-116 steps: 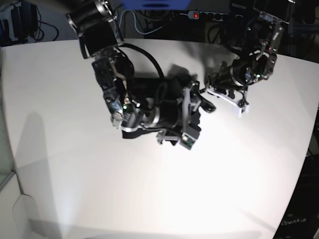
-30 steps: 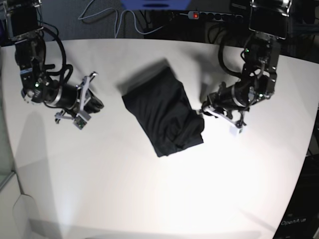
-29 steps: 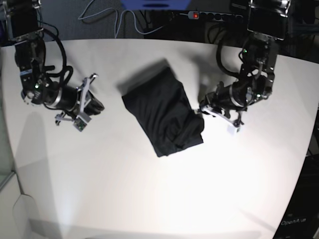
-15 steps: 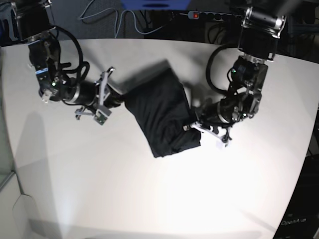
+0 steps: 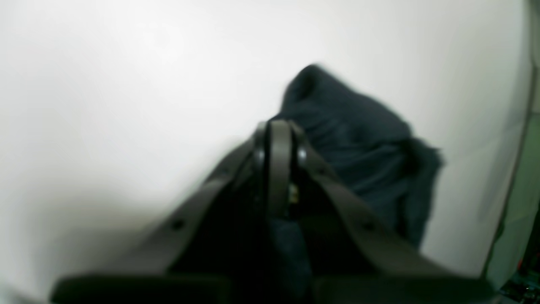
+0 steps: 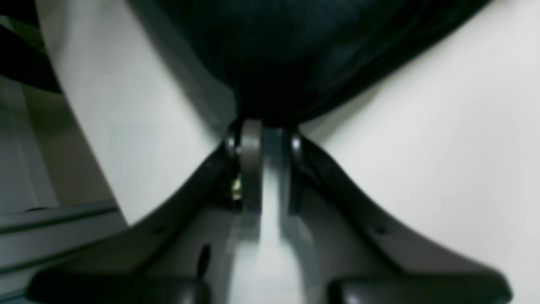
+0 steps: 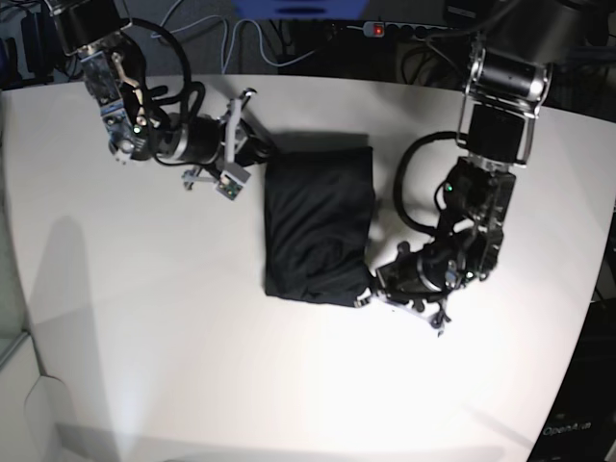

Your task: Fold the T-shirt properly

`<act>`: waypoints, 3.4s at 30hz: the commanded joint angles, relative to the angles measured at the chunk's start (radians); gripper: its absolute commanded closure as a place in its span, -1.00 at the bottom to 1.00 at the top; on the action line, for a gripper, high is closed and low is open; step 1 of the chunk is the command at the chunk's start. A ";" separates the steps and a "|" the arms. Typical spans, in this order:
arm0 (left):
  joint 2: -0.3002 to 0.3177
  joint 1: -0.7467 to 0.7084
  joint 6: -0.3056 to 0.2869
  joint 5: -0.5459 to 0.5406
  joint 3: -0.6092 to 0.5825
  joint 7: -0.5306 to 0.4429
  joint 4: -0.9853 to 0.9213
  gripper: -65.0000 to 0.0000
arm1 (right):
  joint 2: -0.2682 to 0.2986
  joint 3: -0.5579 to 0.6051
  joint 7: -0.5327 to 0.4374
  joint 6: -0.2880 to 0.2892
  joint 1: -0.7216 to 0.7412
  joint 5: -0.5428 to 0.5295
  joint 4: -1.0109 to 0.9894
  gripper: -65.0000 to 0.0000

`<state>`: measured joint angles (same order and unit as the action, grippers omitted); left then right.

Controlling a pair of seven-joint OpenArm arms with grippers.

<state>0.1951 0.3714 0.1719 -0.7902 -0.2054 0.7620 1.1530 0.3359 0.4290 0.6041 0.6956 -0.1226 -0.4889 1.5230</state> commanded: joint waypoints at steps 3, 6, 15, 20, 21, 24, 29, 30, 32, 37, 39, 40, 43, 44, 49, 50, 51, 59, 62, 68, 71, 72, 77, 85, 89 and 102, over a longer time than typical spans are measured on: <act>0.010 0.045 -0.012 -0.011 0.008 -0.009 0.063 0.97 | 0.019 -0.006 -0.005 0.003 0.008 -0.009 0.017 0.79; 0.040 0.044 -0.010 -0.013 0.008 -0.006 0.132 0.97 | 0.045 -0.009 -0.005 0.003 0.007 -0.009 0.026 0.79; 0.157 -0.051 -0.005 -0.013 0.011 0.096 0.287 0.97 | 0.102 -0.129 -0.005 0.003 -0.035 -0.009 0.104 0.80; 0.226 -0.216 -0.008 -0.007 0.082 0.101 0.321 0.97 | 0.122 -0.173 -0.005 0.003 -0.035 -0.009 0.100 0.80; 0.231 -0.248 -0.010 -0.007 0.119 0.101 0.328 0.97 | 0.125 -0.170 -0.005 0.003 -0.030 -0.009 0.100 0.80; 0.255 -0.355 -0.012 -0.005 0.240 0.101 0.361 0.97 | 0.124 -0.169 -0.005 0.003 -0.016 -0.009 0.100 0.80; 0.294 -0.498 -0.013 -0.005 0.436 0.109 0.419 0.97 | 0.082 -0.135 0.003 0.003 0.011 -0.009 0.101 0.80; 0.301 -0.523 -0.013 -0.005 0.461 0.107 0.430 0.97 | 0.081 -0.121 -0.002 0.003 0.011 -0.009 0.100 0.80; 0.320 -0.567 -0.013 -0.005 0.505 0.104 0.439 0.97 | 0.056 -0.097 -0.002 0.003 0.018 -0.008 0.100 0.80; 0.353 -0.631 -0.015 -0.005 0.565 0.101 0.434 0.97 | 0.009 -0.089 0.004 0.003 0.024 -0.008 0.098 0.80; 0.355 -0.647 -0.015 -0.005 0.578 0.101 0.433 0.97 | -0.002 -0.069 0.006 0.003 0.022 -0.008 0.098 0.80; 0.355 -0.650 -0.015 -0.005 0.582 0.101 0.433 0.97 | -0.007 -0.048 0.004 0.003 0.022 -0.008 0.098 0.80; 0.355 -0.650 -0.015 -0.004 0.582 0.101 0.430 0.97 | -0.011 0.004 -0.002 0.003 0.024 -0.008 0.098 0.80; 0.355 -0.650 -0.015 -0.004 0.582 0.101 0.431 0.97 | -0.013 0.015 -0.002 0.003 0.024 -0.008 0.098 0.80; 0.355 -0.650 -0.015 -0.002 0.576 0.107 0.430 0.97 | -0.028 0.023 -0.002 0.003 0.016 0.000 0.098 0.80; 0.355 -0.650 -0.015 -0.002 0.576 0.107 0.430 0.97 | -0.027 0.017 -0.002 0.003 0.005 0.019 0.103 0.80; 0.355 -0.651 -0.015 -0.002 0.574 0.107 0.430 0.97 | -0.027 -0.003 -0.002 0.003 -0.005 0.043 0.107 0.80; 0.350 -0.762 -0.056 0.041 0.573 0.110 0.532 0.97 | 0.001 -0.183 -0.005 0.003 -0.128 0.269 0.155 0.80; 0.344 -0.822 -0.176 0.041 0.574 0.110 0.571 0.97 | 0.002 -0.255 0.000 0.003 -0.205 0.304 0.247 0.80; 0.292 -0.948 -0.223 0.042 0.579 0.101 0.663 0.97 | -0.004 -0.385 -0.005 0.003 -0.395 0.362 0.436 0.80; 0.264 -1.004 -0.223 0.042 0.581 0.101 0.733 0.97 | -0.004 -0.442 -0.040 0.003 -0.475 0.361 0.445 0.81; 0.249 -1.024 -0.223 0.045 0.582 0.101 0.756 0.97 | -0.004 -0.467 -0.075 0.003 -0.512 0.362 0.442 0.84; 0.146 -1.109 -0.225 0.193 0.574 0.101 0.824 0.97 | -0.005 -0.574 -0.270 0.003 -0.713 0.361 0.429 0.90; -0.041 -1.204 -0.228 0.578 0.400 -0.068 0.749 0.97 | -0.064 -0.664 -0.563 0.003 -0.808 0.367 0.124 1.00; -0.079 -1.205 -0.228 0.671 0.312 -0.194 0.583 0.97 | -0.068 -0.664 -0.691 0.003 -0.753 0.364 -0.123 1.00; -0.079 -0.909 -0.228 0.685 0.156 -0.645 -0.281 0.97 | -0.068 -0.661 -0.998 0.003 -0.384 0.368 -1.013 1.00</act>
<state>0.1181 -0.5247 -0.0502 -0.1074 -0.0467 0.1249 0.8639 0.2558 -0.2329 -0.3847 0.6857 -0.4927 -0.1146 0.4965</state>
